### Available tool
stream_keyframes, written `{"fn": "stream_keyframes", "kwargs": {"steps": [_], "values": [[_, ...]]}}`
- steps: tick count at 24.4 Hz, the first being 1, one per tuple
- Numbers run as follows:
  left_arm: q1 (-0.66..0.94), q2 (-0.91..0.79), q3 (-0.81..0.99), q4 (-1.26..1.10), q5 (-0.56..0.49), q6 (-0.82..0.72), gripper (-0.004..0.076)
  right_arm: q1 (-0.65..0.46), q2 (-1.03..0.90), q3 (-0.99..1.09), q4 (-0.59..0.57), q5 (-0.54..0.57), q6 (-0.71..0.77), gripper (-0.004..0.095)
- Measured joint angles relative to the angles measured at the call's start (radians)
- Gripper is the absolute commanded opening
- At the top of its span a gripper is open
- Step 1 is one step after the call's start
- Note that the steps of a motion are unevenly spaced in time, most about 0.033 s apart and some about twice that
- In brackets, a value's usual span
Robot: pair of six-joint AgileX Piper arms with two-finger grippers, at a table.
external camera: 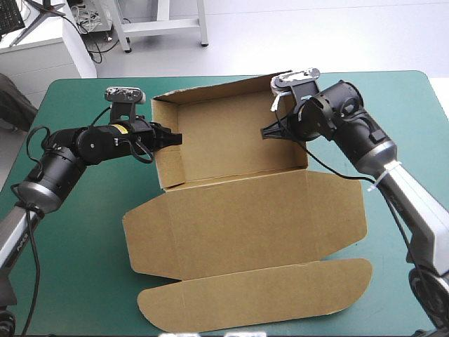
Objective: Fold the box
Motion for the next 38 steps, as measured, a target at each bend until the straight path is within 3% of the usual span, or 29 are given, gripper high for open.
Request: {"fn": "stream_keyframes", "kwargs": {"steps": [10,15,19,26,38], "values": [[-0.036,0.082,-0.011,0.270,0.059,-0.256,-0.0009,0.011,0.099,0.000,0.027,-0.010,0.046,-0.0012],[-0.040,0.145,-0.017,0.303,0.074,-0.289,-0.0009,0.010,0.155,0.000,0.036,-0.009,0.050,-0.0015],[-0.041,0.224,-0.024,0.314,0.110,-0.309,-0.0010,-0.036,0.239,0.000,0.114,0.010,0.033,-0.0015],[-0.043,0.341,-0.059,0.304,0.065,-0.326,-0.0009,-0.130,0.351,-0.011,0.252,-0.010,-0.064,-0.0015],[-0.042,0.393,-0.073,0.321,0.058,-0.339,0.0024,-0.138,0.384,-0.044,0.274,0.012,-0.115,-0.0013]]}}
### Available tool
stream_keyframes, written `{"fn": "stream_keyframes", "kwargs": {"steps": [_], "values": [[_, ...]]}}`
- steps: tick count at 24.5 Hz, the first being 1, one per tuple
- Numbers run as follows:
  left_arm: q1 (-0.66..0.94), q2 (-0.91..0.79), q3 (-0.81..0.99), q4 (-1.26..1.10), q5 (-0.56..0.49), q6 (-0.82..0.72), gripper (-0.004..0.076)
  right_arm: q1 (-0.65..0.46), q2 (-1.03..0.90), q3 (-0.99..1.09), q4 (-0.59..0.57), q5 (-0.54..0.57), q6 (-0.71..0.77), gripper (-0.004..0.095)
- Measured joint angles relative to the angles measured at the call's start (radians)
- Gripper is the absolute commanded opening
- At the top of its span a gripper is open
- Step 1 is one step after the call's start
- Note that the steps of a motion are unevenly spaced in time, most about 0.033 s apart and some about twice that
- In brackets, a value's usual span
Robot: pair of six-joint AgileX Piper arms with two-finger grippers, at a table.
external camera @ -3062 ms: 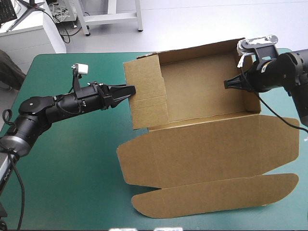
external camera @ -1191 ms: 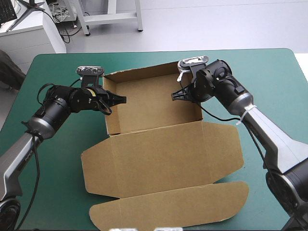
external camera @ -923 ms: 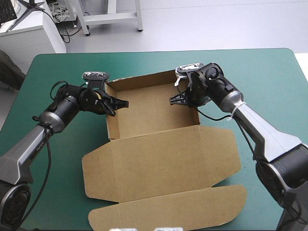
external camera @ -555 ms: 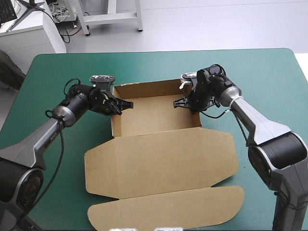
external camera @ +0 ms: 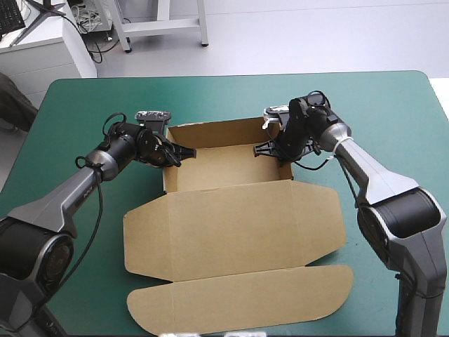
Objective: Fold the box
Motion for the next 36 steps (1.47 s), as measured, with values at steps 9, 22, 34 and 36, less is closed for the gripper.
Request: {"fn": "stream_keyframes", "kwargs": {"steps": [9,22,34,36], "values": [[-0.004,0.028,-0.068,0.018,0.108,0.090,0.0281,0.000,0.043,-0.109,-0.012,0.054,-0.030,0.0250],[-0.019,0.058,-0.251,0.065,0.374,0.114,0.0310,0.000,0.046,-0.269,-0.041,0.127,-0.064,0.0445],[-0.019,-0.017,-0.389,0.170,0.531,0.114,0.0306,0.000,0.000,-0.315,-0.024,0.130,-0.064,0.0445],[-0.019,-0.037,-0.411,0.188,0.533,0.115,0.0296,0.000,-0.029,-0.315,-0.024,0.132,-0.064,0.0445]]}}
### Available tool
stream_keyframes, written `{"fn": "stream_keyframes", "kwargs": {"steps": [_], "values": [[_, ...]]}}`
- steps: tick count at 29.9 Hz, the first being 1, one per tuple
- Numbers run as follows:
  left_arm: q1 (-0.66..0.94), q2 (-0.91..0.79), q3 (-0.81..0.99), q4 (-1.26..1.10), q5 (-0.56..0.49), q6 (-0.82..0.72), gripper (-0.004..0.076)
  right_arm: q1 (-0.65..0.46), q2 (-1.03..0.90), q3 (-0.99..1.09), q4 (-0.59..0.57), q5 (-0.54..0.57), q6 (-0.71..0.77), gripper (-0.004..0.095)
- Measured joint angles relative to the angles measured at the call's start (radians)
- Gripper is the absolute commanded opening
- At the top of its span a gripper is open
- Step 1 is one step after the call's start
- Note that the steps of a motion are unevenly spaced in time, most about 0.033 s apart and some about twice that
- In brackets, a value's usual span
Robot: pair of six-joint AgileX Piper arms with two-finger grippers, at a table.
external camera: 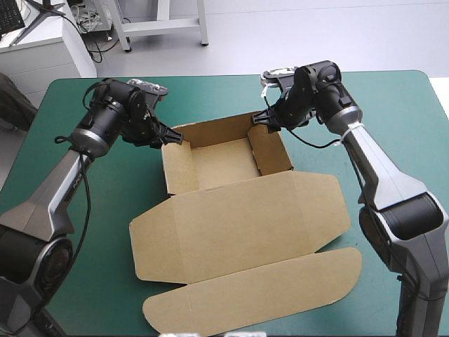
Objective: Fold the box
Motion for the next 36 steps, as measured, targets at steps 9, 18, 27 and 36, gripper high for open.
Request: {"fn": "stream_keyframes", "kwargs": {"steps": [9,18,27,36], "values": [[0.000,-0.136,-0.101,-0.009,0.013,0.016,-0.0008,0.000,-0.146,-0.001,0.001,0.004,-0.001,0.0445],[-0.001,-0.390,-0.110,-0.033,0.013,0.139,-0.0010,0.000,-0.205,-0.002,0.001,0.004,-0.013,0.0444],[-0.001,-0.699,0.027,-0.033,0.013,0.242,-0.0010,0.000,-0.175,0.025,-0.007,0.005,-0.052,0.0444],[-0.001,-1.065,0.482,-0.030,-0.095,0.246,-0.0010,0.000,-0.026,0.044,-0.033,0.005,-0.061,0.0444]]}}
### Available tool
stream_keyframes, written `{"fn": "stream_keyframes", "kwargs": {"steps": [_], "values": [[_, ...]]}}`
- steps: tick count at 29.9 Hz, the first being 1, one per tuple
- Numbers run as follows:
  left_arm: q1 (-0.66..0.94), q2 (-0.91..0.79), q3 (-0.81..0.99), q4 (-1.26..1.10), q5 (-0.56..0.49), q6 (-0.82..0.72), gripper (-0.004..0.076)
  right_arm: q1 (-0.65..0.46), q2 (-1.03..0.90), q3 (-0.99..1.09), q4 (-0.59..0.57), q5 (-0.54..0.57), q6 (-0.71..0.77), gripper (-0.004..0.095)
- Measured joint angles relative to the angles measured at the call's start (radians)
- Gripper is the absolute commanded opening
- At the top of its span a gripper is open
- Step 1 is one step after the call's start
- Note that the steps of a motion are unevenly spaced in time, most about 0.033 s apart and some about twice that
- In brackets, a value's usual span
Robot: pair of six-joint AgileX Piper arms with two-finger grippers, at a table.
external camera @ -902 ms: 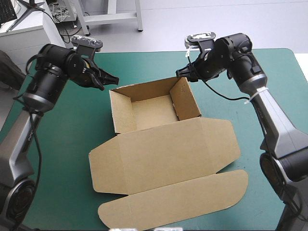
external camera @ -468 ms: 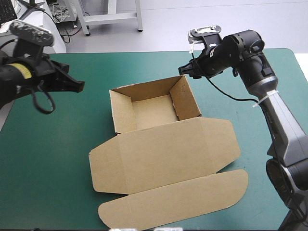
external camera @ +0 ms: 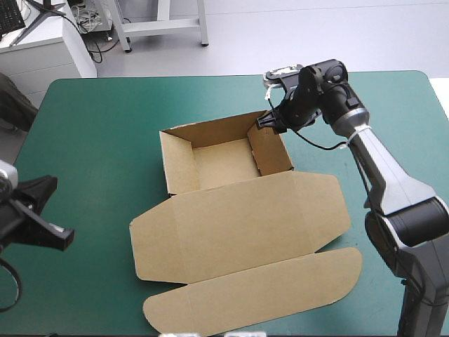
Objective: Fold the box
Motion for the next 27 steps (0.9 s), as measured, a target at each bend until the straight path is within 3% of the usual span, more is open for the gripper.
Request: {"fn": "stream_keyframes", "kwargs": {"steps": [10,13,18,27], "values": [[0.000,-0.355,0.552,-0.022,-0.222,-0.029,-0.0010,0.000,0.161,0.004,0.000,-0.007,-0.009,0.0435],[0.000,-0.445,0.676,-0.027,-0.285,-0.030,-0.0010,0.000,0.188,0.004,0.000,-0.007,-0.009,0.0343],[0.000,-0.567,0.794,-0.044,-0.341,-0.037,-0.0010,0.000,0.197,0.004,0.004,-0.007,0.000,-0.0017],[0.000,-0.615,0.806,-0.052,-0.357,-0.038,-0.0010,-0.003,0.197,0.004,-0.052,-0.014,0.032,-0.0020]]}}
